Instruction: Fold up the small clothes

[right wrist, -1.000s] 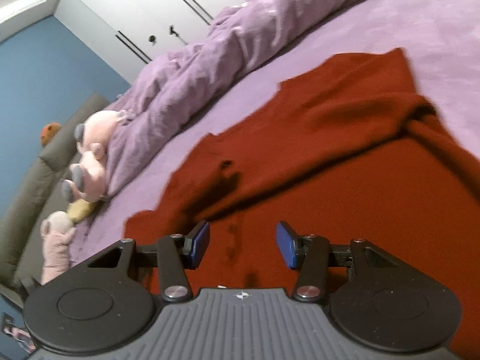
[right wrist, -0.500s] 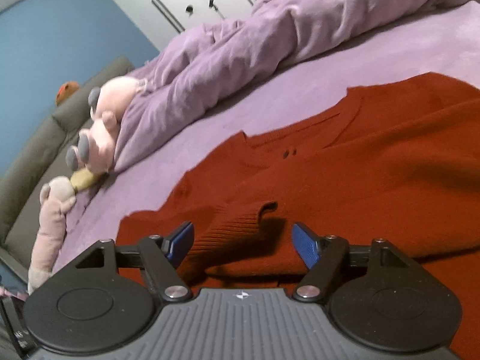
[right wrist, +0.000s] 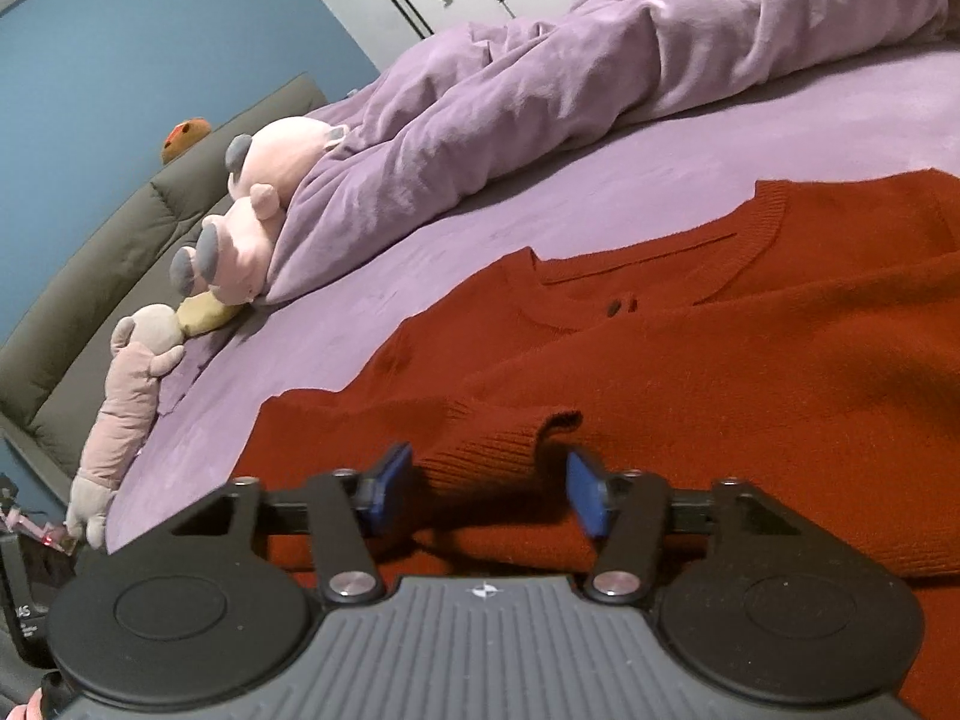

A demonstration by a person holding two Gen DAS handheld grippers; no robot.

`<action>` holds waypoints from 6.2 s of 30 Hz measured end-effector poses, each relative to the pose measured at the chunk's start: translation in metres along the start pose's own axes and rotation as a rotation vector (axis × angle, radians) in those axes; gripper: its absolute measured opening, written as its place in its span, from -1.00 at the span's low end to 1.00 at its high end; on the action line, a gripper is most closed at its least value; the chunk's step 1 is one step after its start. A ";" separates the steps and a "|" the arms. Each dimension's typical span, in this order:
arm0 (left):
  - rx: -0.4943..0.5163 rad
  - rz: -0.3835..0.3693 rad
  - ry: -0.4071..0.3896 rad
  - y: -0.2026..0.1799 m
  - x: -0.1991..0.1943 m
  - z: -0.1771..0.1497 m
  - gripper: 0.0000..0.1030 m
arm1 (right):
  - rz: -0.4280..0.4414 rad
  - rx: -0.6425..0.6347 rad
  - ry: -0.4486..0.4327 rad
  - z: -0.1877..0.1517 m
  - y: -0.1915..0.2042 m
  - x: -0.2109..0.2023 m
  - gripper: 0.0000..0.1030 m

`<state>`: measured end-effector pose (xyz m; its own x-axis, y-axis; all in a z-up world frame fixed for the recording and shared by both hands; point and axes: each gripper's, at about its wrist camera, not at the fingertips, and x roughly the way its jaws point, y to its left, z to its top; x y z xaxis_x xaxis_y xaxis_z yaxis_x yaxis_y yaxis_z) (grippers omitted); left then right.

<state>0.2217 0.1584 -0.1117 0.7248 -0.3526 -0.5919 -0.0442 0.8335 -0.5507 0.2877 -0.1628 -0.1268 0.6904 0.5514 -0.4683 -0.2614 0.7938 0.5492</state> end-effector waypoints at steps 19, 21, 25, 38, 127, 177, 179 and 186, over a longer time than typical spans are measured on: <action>0.036 0.090 0.006 -0.023 0.004 0.013 0.05 | 0.017 0.191 -0.053 0.034 -0.033 -0.054 -0.91; 0.028 0.098 0.009 -0.022 0.006 0.011 0.05 | 0.035 0.196 0.029 0.020 -0.033 -0.041 -0.88; 0.032 0.108 0.010 -0.020 0.002 0.012 0.05 | 0.083 0.254 0.065 -0.002 -0.035 -0.019 -0.03; 0.056 0.139 -0.005 -0.024 -0.006 0.018 0.06 | 0.101 0.200 -0.127 0.021 -0.015 -0.025 -0.93; 0.396 0.247 0.107 -0.121 0.069 0.008 0.34 | -0.034 0.786 -0.292 -0.051 -0.091 -0.102 -0.97; 0.219 0.178 0.377 -0.016 -0.107 -0.084 -0.76 | -0.484 0.382 0.140 -0.182 -0.020 -0.269 -0.87; 0.242 0.134 0.388 -0.020 -0.108 -0.077 -0.78 | -0.395 0.477 0.117 -0.179 -0.029 -0.276 -0.87; 0.155 -0.046 0.254 -0.042 -0.121 -0.022 -0.79 | -0.097 0.627 -0.048 -0.137 -0.035 -0.279 -0.88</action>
<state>0.1210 0.1565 -0.0297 0.5272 -0.4705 -0.7076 0.1041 0.8622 -0.4957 0.0119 -0.3096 -0.1101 0.7246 0.4604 -0.5128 0.2387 0.5304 0.8134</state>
